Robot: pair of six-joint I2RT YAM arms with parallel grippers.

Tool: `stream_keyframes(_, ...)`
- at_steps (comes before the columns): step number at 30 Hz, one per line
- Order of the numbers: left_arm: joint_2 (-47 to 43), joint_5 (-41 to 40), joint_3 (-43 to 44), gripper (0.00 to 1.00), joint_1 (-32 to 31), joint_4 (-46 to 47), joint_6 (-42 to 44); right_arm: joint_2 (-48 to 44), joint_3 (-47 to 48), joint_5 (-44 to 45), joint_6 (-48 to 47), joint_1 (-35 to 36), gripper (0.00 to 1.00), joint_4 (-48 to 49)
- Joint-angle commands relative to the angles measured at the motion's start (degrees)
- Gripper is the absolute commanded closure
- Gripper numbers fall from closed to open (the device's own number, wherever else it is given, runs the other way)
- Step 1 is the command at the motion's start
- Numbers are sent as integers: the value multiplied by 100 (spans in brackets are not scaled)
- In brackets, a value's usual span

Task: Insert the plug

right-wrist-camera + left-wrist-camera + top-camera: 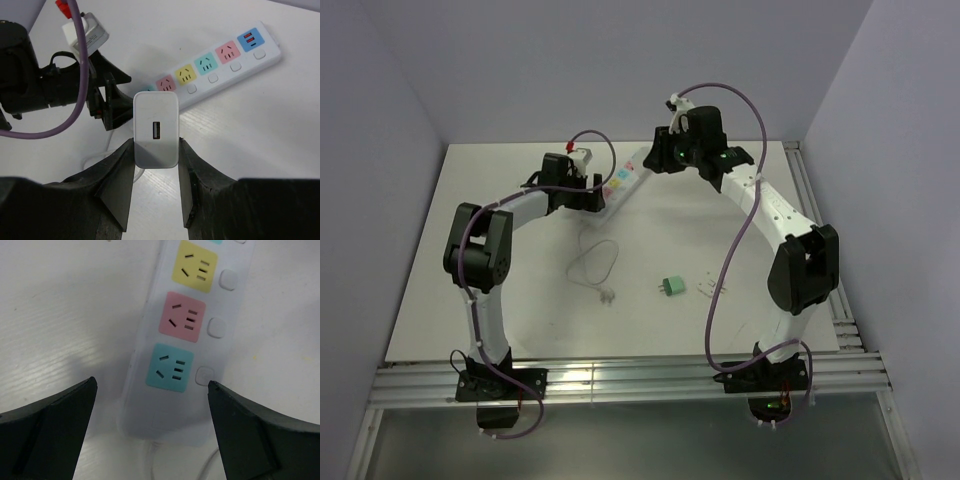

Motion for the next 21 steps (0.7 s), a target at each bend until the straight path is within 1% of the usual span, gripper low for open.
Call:
stream_keyframes(1,194,588,447,0,-42,-378,513,-266,-66,-200,53,-66,100,244)
stream_keyframes(2,142,640,420,1,-43,-369,557,-275,-92,-218,44,-75,100,261)
stream_keyframes(4,80,493,341,0,-86,-378,636,-292,-136,-209,62,-93,100,279)
stream_keyframes(6,159,395,489,0,-148,-640,706,-301,-162,-270,71,-128,100,305)
stream_keyframes(10,291,439,578,0,-253,-712,716,-283,-136,-323,88,-146,100,288)
stream_keyframes(14,177,570,490,1,-289,-650,715,-283,-101,-306,79,-154,100,235)
stream_keyframes(15,203,501,604,1,-306,-824,741,-283,-118,-314,88,-163,100,244)
stream_keyframes(16,325,144,700,0,-376,-957,733,-292,-127,-332,106,-172,100,252)
stream_keyframes(17,387,36,780,1,-411,-1045,742,-310,-153,-341,115,-181,100,279)
stream_keyframes(18,440,-44,876,0,-447,-1124,898,-310,-171,-350,132,-189,100,288)
stream_keyframes(21,642,-97,1026,0,-447,-1264,873,-362,-197,-288,141,-207,100,279)
